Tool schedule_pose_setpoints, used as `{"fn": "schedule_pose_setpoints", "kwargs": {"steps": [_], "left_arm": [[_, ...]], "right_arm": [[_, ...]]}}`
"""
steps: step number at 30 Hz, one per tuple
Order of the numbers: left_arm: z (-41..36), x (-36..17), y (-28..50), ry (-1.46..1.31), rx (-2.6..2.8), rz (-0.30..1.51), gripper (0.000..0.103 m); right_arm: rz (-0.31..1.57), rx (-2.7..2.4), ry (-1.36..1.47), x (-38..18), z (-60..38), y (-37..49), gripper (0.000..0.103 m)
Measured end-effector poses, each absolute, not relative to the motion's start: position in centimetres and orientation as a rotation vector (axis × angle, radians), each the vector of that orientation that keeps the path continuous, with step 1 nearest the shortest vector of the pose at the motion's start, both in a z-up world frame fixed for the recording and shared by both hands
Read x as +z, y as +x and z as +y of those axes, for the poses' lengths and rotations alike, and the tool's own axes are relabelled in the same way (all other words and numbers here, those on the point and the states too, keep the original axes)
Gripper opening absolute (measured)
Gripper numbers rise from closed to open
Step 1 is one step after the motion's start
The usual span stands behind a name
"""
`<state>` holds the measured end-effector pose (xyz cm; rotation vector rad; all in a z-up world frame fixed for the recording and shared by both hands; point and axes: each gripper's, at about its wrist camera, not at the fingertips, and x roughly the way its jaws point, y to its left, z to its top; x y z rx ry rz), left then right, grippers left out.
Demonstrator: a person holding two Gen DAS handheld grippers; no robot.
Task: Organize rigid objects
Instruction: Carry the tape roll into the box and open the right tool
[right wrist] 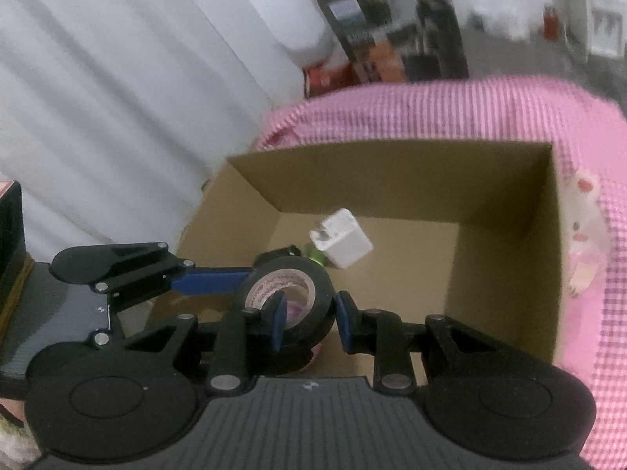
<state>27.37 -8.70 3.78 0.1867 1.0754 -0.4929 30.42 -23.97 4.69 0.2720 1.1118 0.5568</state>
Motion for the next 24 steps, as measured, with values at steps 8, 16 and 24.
{"fn": "schedule_pose_setpoints", "kwargs": {"steps": [8, 16, 24], "left_arm": [[-9.6, 0.5, 30.7, 0.212, -0.469, 1.207, 0.065], [-10.1, -1.8, 32.1, 0.217, -0.449, 1.294, 0.065], [-10.7, -1.7, 31.9, 0.242, -0.449, 1.293, 0.072]], "right_arm": [[1.237, 0.551, 0.247, 1.4, -23.4, 33.6, 0.029], [1.303, 0.551, 0.210, -0.9, -22.9, 34.7, 0.029], [1.295, 0.533, 0.234, -0.9, -23.1, 35.0, 0.031]]}}
